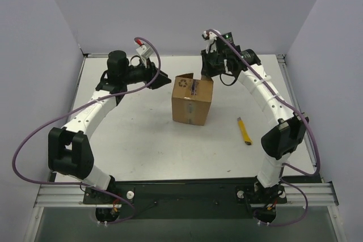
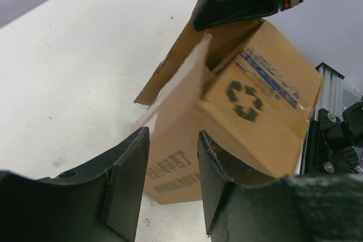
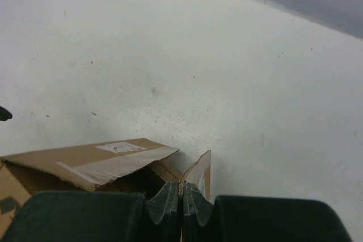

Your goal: Unpack the express box

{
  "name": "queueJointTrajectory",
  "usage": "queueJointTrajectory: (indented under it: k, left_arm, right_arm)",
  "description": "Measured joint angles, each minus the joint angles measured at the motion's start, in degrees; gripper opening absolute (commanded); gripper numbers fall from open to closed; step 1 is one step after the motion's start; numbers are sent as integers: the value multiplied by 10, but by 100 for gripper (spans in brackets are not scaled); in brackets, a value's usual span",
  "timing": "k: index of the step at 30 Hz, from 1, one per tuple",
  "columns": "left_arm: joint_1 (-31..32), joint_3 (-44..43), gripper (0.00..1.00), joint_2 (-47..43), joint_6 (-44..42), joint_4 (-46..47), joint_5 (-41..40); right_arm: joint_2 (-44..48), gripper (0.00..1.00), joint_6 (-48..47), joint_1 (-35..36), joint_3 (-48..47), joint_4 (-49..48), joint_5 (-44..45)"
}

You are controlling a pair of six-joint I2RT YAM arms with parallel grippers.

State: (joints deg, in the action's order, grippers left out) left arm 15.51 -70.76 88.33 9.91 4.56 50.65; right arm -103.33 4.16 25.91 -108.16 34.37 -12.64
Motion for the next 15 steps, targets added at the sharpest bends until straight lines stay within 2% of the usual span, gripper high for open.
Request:
queueJointTrajectory:
  k: [3,5,7,10,13,14,15]
  left_arm:
    - [-10,-23,49,0,-13,-11,-6]
    - [-14,-37,49,0,-21,-14,-11]
    - [-14,-46,50,-1,-28,-15,-14]
    - [-14,-49,50,-2,-32,-16,-19]
    - [-10,-49,50,-2,-34,-19,-23]
    - [-8,-49,50,-2,-35,-20,-25]
    - [-5,-49,50,-2,-38,-22,-26]
  right_arm:
    - [8,0,-47,12,-14,-21,-8]
    - [40,0,-73,24,35,-72,-13]
    - [106,0,-95,38,146,-152,-16]
    - [242,0,-144,63,367,-299,-19]
    - [331,1,-186,87,493,-405,-12]
    - [346,6,-194,92,518,-429,-9]
    - [356,16,-200,96,531,-443,-5]
